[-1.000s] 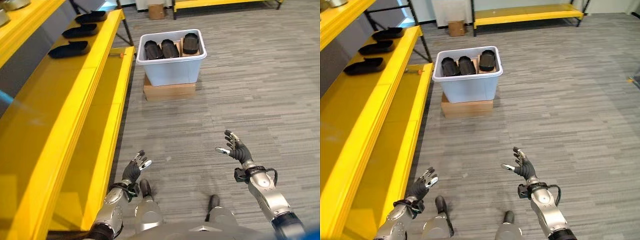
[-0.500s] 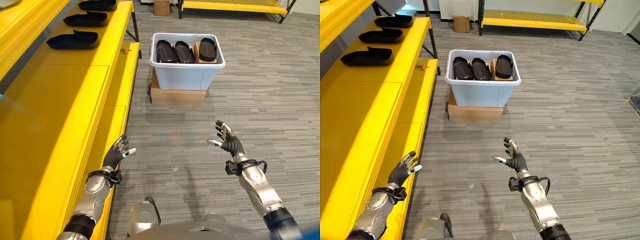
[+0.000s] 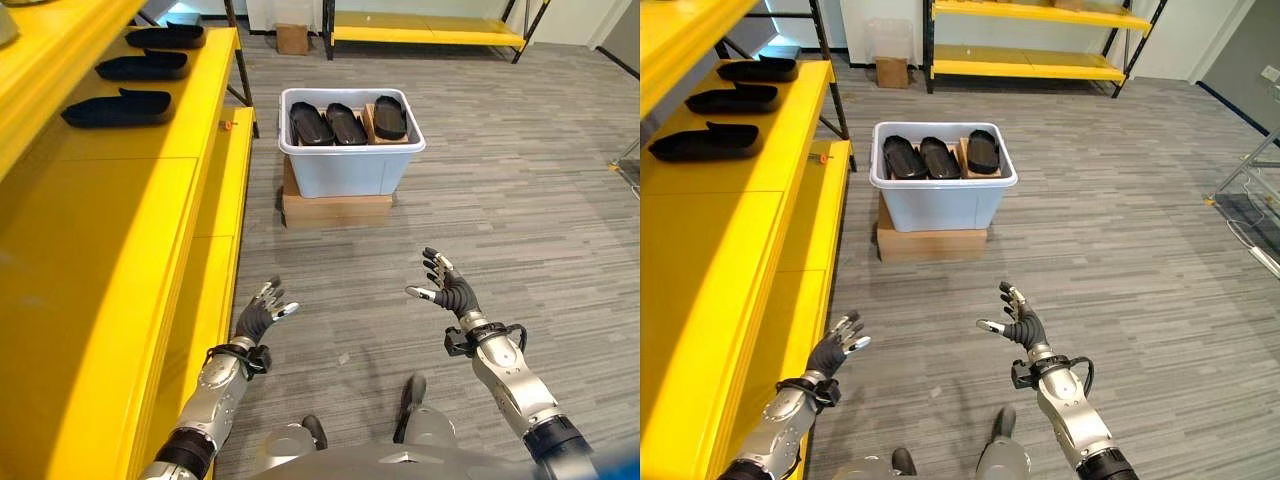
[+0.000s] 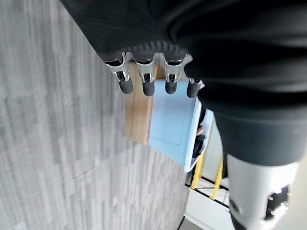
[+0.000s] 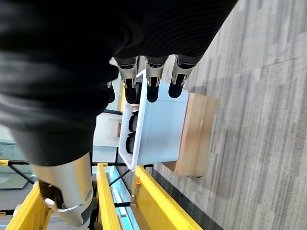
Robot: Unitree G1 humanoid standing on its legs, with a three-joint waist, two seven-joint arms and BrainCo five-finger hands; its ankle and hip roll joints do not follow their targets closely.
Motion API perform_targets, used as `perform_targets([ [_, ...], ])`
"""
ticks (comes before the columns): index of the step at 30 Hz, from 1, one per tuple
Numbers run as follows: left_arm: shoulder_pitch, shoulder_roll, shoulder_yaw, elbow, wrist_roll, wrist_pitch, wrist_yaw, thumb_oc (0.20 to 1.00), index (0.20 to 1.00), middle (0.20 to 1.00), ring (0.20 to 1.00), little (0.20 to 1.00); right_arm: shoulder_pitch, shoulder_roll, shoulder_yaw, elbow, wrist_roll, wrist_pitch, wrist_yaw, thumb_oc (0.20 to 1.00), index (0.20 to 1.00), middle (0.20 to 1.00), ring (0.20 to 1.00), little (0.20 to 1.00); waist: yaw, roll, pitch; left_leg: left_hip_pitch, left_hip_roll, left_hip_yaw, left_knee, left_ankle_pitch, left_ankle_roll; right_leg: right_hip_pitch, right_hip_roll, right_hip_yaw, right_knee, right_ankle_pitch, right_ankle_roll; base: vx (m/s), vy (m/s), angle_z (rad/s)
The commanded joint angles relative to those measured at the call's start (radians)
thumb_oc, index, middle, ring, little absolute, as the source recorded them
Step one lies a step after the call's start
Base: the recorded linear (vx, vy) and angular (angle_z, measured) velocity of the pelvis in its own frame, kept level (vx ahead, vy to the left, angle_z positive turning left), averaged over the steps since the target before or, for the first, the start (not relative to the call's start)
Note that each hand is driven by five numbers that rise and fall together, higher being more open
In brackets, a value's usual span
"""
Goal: Move parts from the plastic box to the shelf.
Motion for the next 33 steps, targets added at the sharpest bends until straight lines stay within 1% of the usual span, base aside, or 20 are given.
perform_targets([
  [1,0.015,0.027,0.015,-0.092,0.009,-0.048,-0.004,1.000,1.000,1.000,1.000,1.000,-0.031,0.012,-0.081,-0.029,-0.009,-0.077,-0.019,1.000,1.000,1.000,1.000,1.000,0.026,0.012,0.036,0.056,0.058,-0.086,0.030,-0.068,-0.041,0.030,-0.004,-0.005,0.045,0.113,-0.005,0.30,-0.245,0.40],
  [3,0.033,0.027,0.019,-0.095,0.017,-0.048,-0.005,1.000,1.000,1.000,1.000,1.000,-0.020,0.004,-0.089,-0.023,-0.002,-0.068,-0.015,1.000,1.000,1.000,1.000,1.000,0.031,0.014,0.035,0.046,0.078,-0.114,0.056,-0.063,-0.054,0.074,0.007,-0.009,0.032,0.076,-0.014,0.32,-0.244,0.41],
  [6,0.048,0.032,0.021,-0.108,0.010,-0.035,-0.017,1.000,1.000,1.000,1.000,1.000,-0.012,-0.005,-0.091,-0.022,-0.008,-0.056,-0.016,1.000,1.000,1.000,1.000,1.000,0.038,0.010,0.030,0.045,0.083,-0.147,0.067,-0.059,-0.066,0.110,0.021,0.005,0.043,0.045,-0.013,0.34,-0.222,0.65],
  [9,0.079,0.039,0.033,-0.128,0.006,-0.024,-0.022,1.000,1.000,1.000,1.000,1.000,-0.012,-0.017,-0.096,-0.028,-0.007,-0.043,-0.025,1.000,1.000,1.000,1.000,1.000,0.045,0.010,0.025,0.053,0.097,-0.147,0.071,-0.055,-0.078,0.122,0.037,-0.008,0.086,0.014,-0.016,0.34,-0.253,0.28],
  [10,0.107,0.042,0.044,-0.140,0.007,-0.024,-0.030,1.000,1.000,1.000,1.000,1.000,-0.017,-0.025,-0.095,-0.018,0.001,-0.047,-0.039,1.000,1.000,1.000,1.000,1.000,0.052,0.013,0.020,0.063,0.119,-0.142,0.072,-0.052,-0.087,0.126,0.050,-0.027,0.124,-0.023,-0.032,0.39,-0.319,-0.20],
  [11,0.115,0.043,0.048,-0.144,0.005,-0.022,-0.032,1.000,1.000,1.000,1.000,1.000,-0.020,-0.028,-0.097,-0.014,0.003,-0.049,-0.043,1.000,1.000,1.000,1.000,1.000,0.053,0.014,0.018,0.067,0.129,-0.137,0.074,-0.050,-0.091,0.128,0.056,-0.038,0.136,-0.037,-0.040,0.42,-0.359,0.06],
  [16,0.141,0.031,0.063,-0.138,-0.003,-0.030,-0.041,1.000,1.000,1.000,1.000,1.000,-0.038,-0.049,-0.120,0.014,0.004,-0.062,-0.075,1.000,1.000,1.000,1.000,1.000,0.041,0.024,0.008,0.080,0.194,-0.096,0.109,-0.050,-0.117,0.106,0.086,-0.081,0.216,-0.100,-0.095,0.29,-0.277,0.17],
  [17,0.141,0.022,0.062,-0.125,-0.016,-0.045,-0.053,1.000,1.000,1.000,1.000,1.000,-0.038,-0.056,-0.132,0.021,0.013,-0.074,-0.083,1.000,1.000,1.000,1.000,1.000,0.034,0.030,0.007,0.086,0.220,-0.078,0.136,-0.065,-0.130,0.114,0.098,-0.090,0.228,-0.120,-0.100,0.28,-0.300,0.11],
  [18,0.141,0.015,0.063,-0.124,-0.042,-0.051,-0.060,1.000,1.000,1.000,1.000,1.000,-0.036,-0.063,-0.141,0.021,0.020,-0.079,-0.091,1.000,1.000,1.000,1.000,1.000,0.029,0.032,0.007,0.081,0.236,-0.062,0.157,-0.057,-0.137,0.119,0.106,-0.100,0.227,-0.127,-0.110,0.23,-0.352,0.18],
  [19,0.138,0.006,0.063,-0.125,-0.070,-0.056,-0.064,1.000,1.000,1.000,1.000,1.000,-0.032,-0.067,-0.152,0.020,0.026,-0.087,-0.099,1.000,1.000,1.000,1.000,1.000,0.022,0.033,0.007,0.067,0.251,-0.036,0.180,-0.022,-0.144,0.121,0.116,-0.118,0.214,-0.122,-0.134,0.17,-0.261,0.20],
  [20,0.135,0.000,0.065,-0.124,-0.078,-0.058,-0.064,1.000,1.000,1.000,1.000,1.000,-0.029,-0.071,-0.161,0.020,0.027,-0.086,-0.104,1.000,1.000,1.000,1.000,1.000,0.016,0.043,0.005,0.075,0.264,-0.031,0.203,-0.031,-0.158,0.131,0.126,-0.121,0.220,-0.142,-0.128,0.13,-0.222,0.12],
  [22,0.109,-0.019,0.066,-0.117,-0.075,-0.055,-0.074,1.000,1.000,1.000,1.000,1.000,-0.023,-0.074,-0.182,0.027,0.037,-0.087,-0.123,1.000,1.000,1.000,1.000,1.000,-0.004,0.055,-0.011,0.061,0.278,0.027,0.263,0.004,-0.172,0.133,0.142,-0.155,0.215,-0.167,-0.156,0.12,-0.231,0.05],
  [26,0.089,-0.012,0.067,-0.120,-0.065,-0.050,-0.068,1.000,1.000,1.000,1.000,1.000,-0.011,-0.069,-0.193,0.026,0.056,-0.095,-0.106,1.000,1.000,1.000,1.000,1.000,-0.020,0.068,-0.020,0.047,0.251,0.044,0.286,0.006,-0.160,0.128,0.159,-0.172,0.226,-0.189,-0.171,0.08,-0.122,0.12],
  [27,0.086,-0.010,0.067,-0.123,-0.066,-0.047,-0.061,1.000,1.000,1.000,1.000,1.000,-0.008,-0.067,-0.193,0.024,0.057,-0.097,-0.101,1.000,1.000,1.000,1.000,1.000,-0.020,0.073,-0.019,0.041,0.228,0.026,0.274,-0.002,-0.152,0.124,0.162,-0.165,0.233,-0.188,-0.169,0.15,-0.039,0.03],
  [28,0.082,-0.003,0.072,-0.127,-0.067,-0.040,-0.051,1.000,1.000,1.000,1.000,1.000,0.000,-0.060,-0.190,0.028,0.063,-0.105,-0.087,1.000,1.000,1.000,1.000,1.000,-0.022,0.083,-0.010,0.040,0.185,0.003,0.226,-0.024,-0.134,0.114,0.166,-0.151,0.255,-0.186,-0.160,0.18,0.006,0.12],
  [29,0.078,0.002,0.073,-0.128,-0.068,-0.034,-0.044,1.000,1.000,1.000,1.000,1.000,0.003,-0.057,-0.188,0.022,0.062,-0.105,-0.086,1.000,1.000,1.000,1.000,1.000,-0.026,0.087,-0.004,0.047,0.171,0.002,0.175,-0.033,-0.125,0.111,0.165,-0.147,0.268,-0.185,-0.152,0.26,0.059,0.04],
  [30,0.074,0.008,0.071,-0.124,-0.060,-0.034,-0.030,1.000,1.000,1.000,1.000,1.000,0.011,-0.049,-0.181,0.002,0.067,-0.094,-0.092,1.000,1.000,1.000,1.000,1.000,-0.031,0.097,0.006,0.049,0.162,0.000,0.060,0.010,-0.131,0.123,0.173,-0.135,0.275,-0.195,-0.139,0.22,0.093,0.06],
  [31,0.073,0.010,0.068,-0.125,-0.050,-0.039,-0.024,1.000,1.000,1.000,1.000,1.000,0.015,-0.044,-0.174,-0.002,0.067,-0.093,-0.095,1.000,1.000,1.000,1.000,1.000,-0.029,0.105,0.011,0.042,0.169,-0.003,0.006,0.061,-0.146,0.142,0.184,-0.127,0.272,-0.209,-0.137,0.19,0.100,0.14],
  [32,0.075,0.008,0.067,-0.127,-0.053,-0.042,-0.020,1.000,1.000,1.000,1.000,1.000,0.018,-0.040,-0.165,-0.009,0.061,-0.097,-0.099,1.000,1.000,1.000,1.000,1.000,-0.015,0.114,0.019,-0.006,0.203,0.000,-0.046,0.163,-0.162,0.193,0.203,-0.122,0.236,-0.213,-0.153,0.23,0.105,0.14],
  [33,0.081,0.004,0.068,-0.127,-0.059,-0.043,-0.018,1.000,1.000,1.000,1.000,1.000,0.019,-0.040,-0.157,-0.008,0.060,-0.101,-0.093,1.000,1.000,1.000,1.000,1.000,-0.006,0.116,0.021,-0.026,0.221,-0.010,-0.070,0.195,-0.183,0.239,0.204,-0.108,0.221,-0.244,-0.146,0.28,0.143,-0.19],
])
